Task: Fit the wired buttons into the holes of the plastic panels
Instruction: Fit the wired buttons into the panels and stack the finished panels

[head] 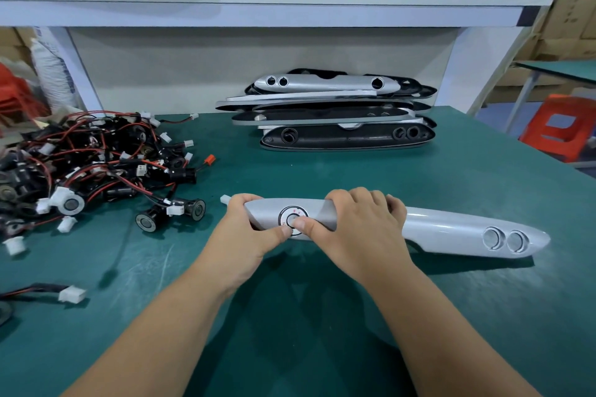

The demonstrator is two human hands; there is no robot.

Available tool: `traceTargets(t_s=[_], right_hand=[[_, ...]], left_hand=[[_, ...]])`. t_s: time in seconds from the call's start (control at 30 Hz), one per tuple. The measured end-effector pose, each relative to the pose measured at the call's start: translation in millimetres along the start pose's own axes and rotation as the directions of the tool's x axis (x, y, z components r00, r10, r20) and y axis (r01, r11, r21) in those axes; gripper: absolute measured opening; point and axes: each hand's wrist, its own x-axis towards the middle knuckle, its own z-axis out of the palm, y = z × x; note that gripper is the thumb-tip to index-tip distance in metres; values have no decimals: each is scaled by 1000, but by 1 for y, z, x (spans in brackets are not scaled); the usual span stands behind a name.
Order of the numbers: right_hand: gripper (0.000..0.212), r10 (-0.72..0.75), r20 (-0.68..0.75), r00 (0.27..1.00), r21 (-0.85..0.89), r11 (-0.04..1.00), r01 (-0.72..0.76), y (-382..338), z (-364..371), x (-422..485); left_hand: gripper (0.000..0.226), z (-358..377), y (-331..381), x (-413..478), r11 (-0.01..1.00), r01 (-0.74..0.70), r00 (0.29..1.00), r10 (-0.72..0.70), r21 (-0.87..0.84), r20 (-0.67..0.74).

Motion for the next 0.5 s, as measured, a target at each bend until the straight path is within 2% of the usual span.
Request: traceTargets(t_s=[0.1,0.2,0.33,0.5], right_hand=[[95,-27,3,1000,-7,1000,27,1,0,0],[103,-18,2,1000,8,1000,18,0,-1,0],[93,-27,28,999,39,999,26,2,-3,2],[80,-38,36,999,53,998,36,2,-5,3]], left_hand=[[44,-1,2,0,999,17,1000,-16,-34,16],[36,0,5,0,981,59,998,-55,-183,28],[9,2,3,2,974,66,998,-69,-216,-8],[5,2,3,0,981,38,999,-42,-192,-20]])
